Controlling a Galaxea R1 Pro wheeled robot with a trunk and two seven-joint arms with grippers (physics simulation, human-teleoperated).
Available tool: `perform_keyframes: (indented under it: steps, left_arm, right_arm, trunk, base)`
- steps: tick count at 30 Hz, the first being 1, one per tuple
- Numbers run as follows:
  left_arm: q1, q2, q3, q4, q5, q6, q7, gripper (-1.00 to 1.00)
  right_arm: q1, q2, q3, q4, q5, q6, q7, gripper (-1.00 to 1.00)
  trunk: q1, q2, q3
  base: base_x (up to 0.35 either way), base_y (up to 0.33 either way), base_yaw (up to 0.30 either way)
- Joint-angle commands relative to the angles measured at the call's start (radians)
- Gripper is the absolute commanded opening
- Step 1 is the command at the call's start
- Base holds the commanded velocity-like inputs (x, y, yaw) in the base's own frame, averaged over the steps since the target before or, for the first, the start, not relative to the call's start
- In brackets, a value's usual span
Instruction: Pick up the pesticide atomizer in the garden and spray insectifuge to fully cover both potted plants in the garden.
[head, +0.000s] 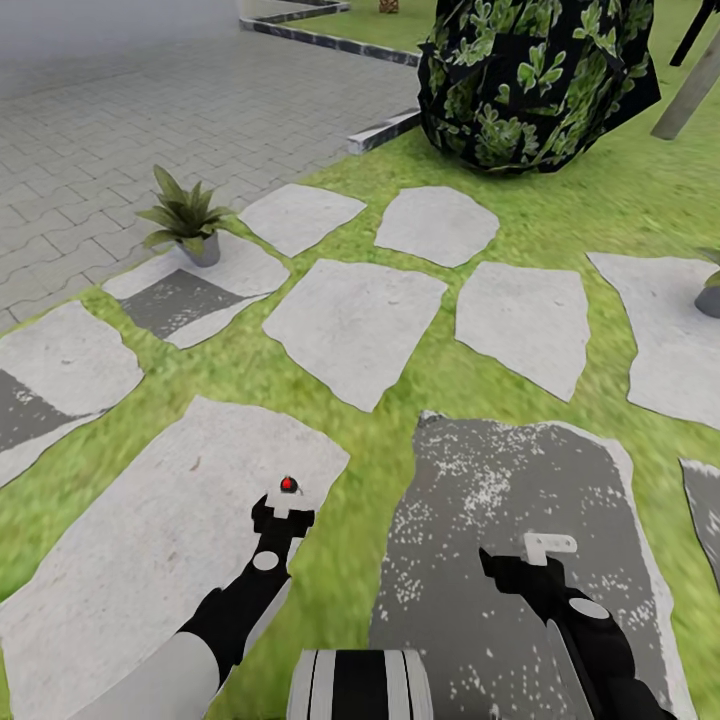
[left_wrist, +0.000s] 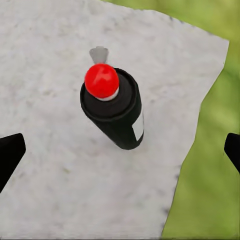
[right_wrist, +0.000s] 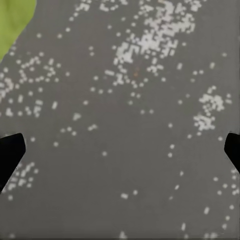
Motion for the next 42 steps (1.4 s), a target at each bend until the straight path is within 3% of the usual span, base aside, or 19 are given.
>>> perform_keyframes:
  steps: [1, 7, 42]
  left_arm:
    - [-0.001, 0.001, -0.006, 0.001, 0.009, -0.005, 0.008, 1.0]
    - [-0.001, 0.001, -0.006, 0.0, 0.009, -0.005, 0.008, 1.0]
    - [-0.001, 0.001, -0.004, -0.002, 0.011, -0.005, 0.008, 1.0]
  right_arm:
    - [0.0, 0.0, 0.0, -0.001, 0.0, 0.005, 0.001, 1.0]
    - [0.0, 0.0, 0.0, -0.001, 0.0, 0.005, 0.001, 1.0]
    - [0.0, 0.0, 0.0, -0.001, 0.0, 0.005, 0.001, 1.0]
  trunk:
    - [0.0, -0.001, -0.006]
    - [0.002, -0.001, -0.025]
    - [0.002, -0.001, -0.026]
  base:
    - [0.0, 0.0, 0.0]
    - [0.0, 0.0, 0.0]
    - [0.049, 0.0, 0.0]
